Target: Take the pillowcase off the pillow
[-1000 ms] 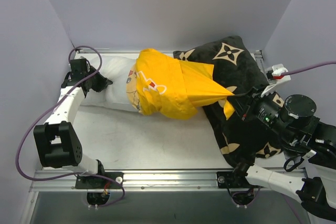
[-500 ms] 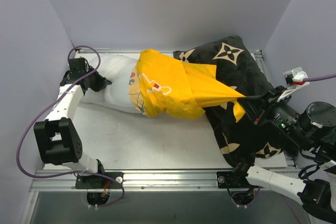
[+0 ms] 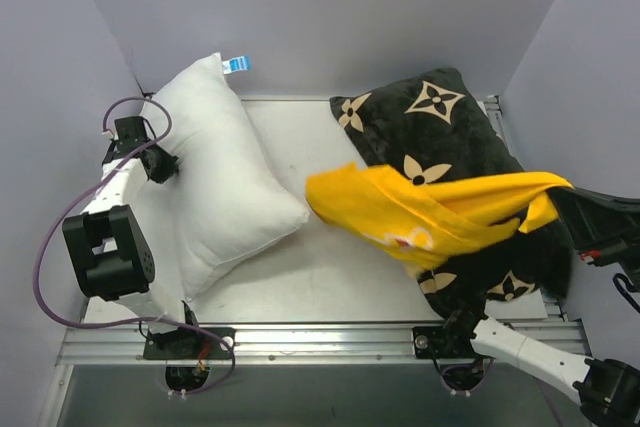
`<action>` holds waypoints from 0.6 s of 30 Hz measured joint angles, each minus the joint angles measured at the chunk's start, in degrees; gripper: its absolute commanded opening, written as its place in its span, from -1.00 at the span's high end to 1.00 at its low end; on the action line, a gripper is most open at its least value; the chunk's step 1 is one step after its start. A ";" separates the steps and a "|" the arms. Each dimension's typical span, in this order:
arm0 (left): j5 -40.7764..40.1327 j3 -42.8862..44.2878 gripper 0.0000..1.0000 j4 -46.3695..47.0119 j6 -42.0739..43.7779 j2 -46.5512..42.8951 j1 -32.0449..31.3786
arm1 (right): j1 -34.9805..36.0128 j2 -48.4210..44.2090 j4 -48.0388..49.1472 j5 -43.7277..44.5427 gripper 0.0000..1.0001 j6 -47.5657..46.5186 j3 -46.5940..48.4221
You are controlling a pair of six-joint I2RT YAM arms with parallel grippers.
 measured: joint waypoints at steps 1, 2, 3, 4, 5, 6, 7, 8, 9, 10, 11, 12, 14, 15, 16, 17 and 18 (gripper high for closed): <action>-0.90 0.00 1.00 0.17 0.20 0.28 0.55 | -0.02 -0.66 0.92 0.09 1.00 -0.02 0.76; -1.84 0.00 1.00 0.33 0.46 0.37 0.81 | -0.09 -1.03 1.73 0.09 1.00 -0.02 1.18; -2.67 0.00 1.00 0.48 0.61 0.37 0.85 | -0.26 -1.07 2.47 0.07 1.00 0.00 1.25; -3.08 0.00 1.00 0.59 0.87 0.35 0.83 | -0.26 -1.01 3.28 -0.11 1.00 0.00 0.92; -3.15 0.00 1.00 0.59 1.05 0.28 0.72 | -0.28 -0.94 4.15 -0.35 1.00 0.04 -0.09; -3.13 0.00 1.00 0.59 1.29 0.22 0.50 | -0.33 -0.70 4.70 -0.68 1.00 0.13 -1.27; -3.13 0.00 1.00 0.68 1.51 0.04 0.20 | -0.33 0.02 4.79 -1.16 1.00 0.22 -2.36; -3.10 -0.04 1.00 0.81 1.70 -0.26 -0.13 | -0.33 1.18 5.05 -1.77 1.00 0.28 -3.19; -3.08 -0.15 1.00 0.92 1.86 -0.59 -0.31 | -0.33 3.06 5.53 -2.49 1.00 0.42 -3.69; -3.04 -0.48 1.00 1.09 1.90 -1.20 -0.48 | -0.33 5.18 6.19 -3.19 1.00 0.42 -3.98; -3.02 -0.90 1.00 1.31 1.95 -1.81 -0.68 | -0.33 7.80 7.06 -4.00 1.00 0.39 -4.17; -3.04 -1.33 1.00 1.40 2.01 -2.43 -0.79 | -0.33 9.81 7.72 -4.57 1.00 0.37 -4.28; -3.08 -2.29 1.00 1.70 2.12 -3.52 -1.29 | -0.33 15.37 9.44 -5.79 1.00 -0.26 -4.17; -3.19 -2.78 1.00 1.92 2.16 -3.96 -1.60 | -0.33 18.93 10.27 -6.36 1.00 -0.70 -3.69; -3.32 -3.15 1.00 2.05 2.25 -4.31 -1.90 | -0.33 22.05 10.75 -6.67 1.00 -1.22 -2.75; -3.45 -3.56 1.00 2.32 2.29 -4.63 -2.14 | -0.35 24.76 11.28 -6.97 1.00 -1.84 -1.44; -3.54 -4.02 1.00 2.62 2.32 -4.98 -2.36 | -0.59 28.30 11.72 -7.39 1.00 -2.43 0.26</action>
